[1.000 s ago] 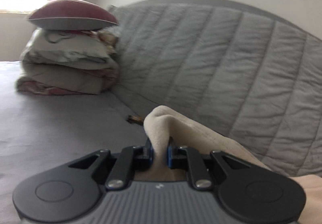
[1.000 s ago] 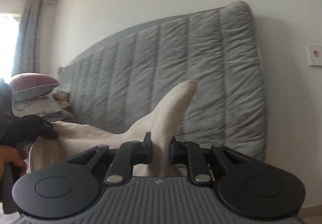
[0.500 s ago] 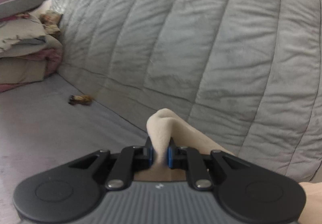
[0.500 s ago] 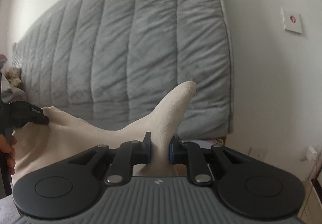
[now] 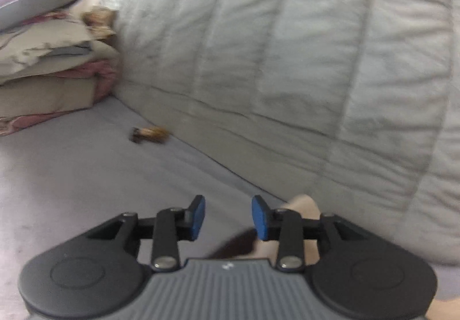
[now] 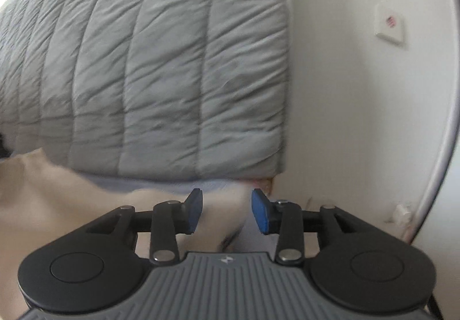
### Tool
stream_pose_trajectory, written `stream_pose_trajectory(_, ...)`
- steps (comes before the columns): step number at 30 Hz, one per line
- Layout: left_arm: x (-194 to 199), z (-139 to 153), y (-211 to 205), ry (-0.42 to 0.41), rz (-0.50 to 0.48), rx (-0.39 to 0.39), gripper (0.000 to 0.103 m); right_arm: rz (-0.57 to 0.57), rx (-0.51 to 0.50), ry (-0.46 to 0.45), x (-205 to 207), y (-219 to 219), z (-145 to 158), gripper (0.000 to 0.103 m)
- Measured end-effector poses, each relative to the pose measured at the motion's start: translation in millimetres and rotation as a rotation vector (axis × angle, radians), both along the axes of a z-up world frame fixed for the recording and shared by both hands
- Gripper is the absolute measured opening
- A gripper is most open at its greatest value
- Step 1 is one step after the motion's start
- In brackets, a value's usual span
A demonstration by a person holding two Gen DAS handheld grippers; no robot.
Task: Fold clothes
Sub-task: 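Lower the shirt onto the bed by the headboard and open both grippers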
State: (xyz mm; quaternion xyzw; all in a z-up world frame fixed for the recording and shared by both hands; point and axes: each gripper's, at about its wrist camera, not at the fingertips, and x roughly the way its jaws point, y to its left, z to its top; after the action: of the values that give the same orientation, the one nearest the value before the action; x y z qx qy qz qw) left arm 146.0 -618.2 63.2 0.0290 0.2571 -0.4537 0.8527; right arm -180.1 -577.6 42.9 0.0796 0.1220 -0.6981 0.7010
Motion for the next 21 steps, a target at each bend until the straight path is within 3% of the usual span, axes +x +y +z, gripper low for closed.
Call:
stream_pose_trajectory(4, -8.6, 7.8, 18.0, 0.056, -0.115, -0.077, 0.037, 0.091, -0.069, -0.022, 5.2, 16.3, 9.8, 0.041)
stream_pose_trajectory(6, -18.6, 5.2, 15.2, 0.079, -0.217, -0.074, 0.037, 0.181, -0.054, -0.034, 10.4, 18.1, 9.6, 0.041)
stream_pose_trajectory(8, -28.9, -2.7, 8.4, 0.066, -0.259, -0.034, 0.037, 0.255, 0.000, -0.047, 15.2, 15.4, 6.5, 0.041)
stream_pose_trajectory(11, -25.4, -27.3, -1.7, 0.088, -0.209, 0.054, 0.036, 0.302, 0.118, -0.061, 18.3, 3.6, -2.1, 0.041)
stream_pose_trajectory(14, -15.2, -37.4, 9.6, 0.150, -0.148, 0.012, 0.035, 0.285, 0.222, -0.035, 20.3, -9.4, -13.6, 0.041)
stream_pose_trajectory(16, -14.8, -31.8, 23.2, 0.174, -0.114, -0.030, 0.036, 0.282, 0.242, -0.034, 21.0, -11.5, -17.2, 0.041)
stream_pose_trajectory(21, -31.4, -11.9, 70.8, 0.172, -0.104, -0.048, 0.041, 0.319, 0.225, -0.122, 20.2, -8.2, -8.2, 0.041)
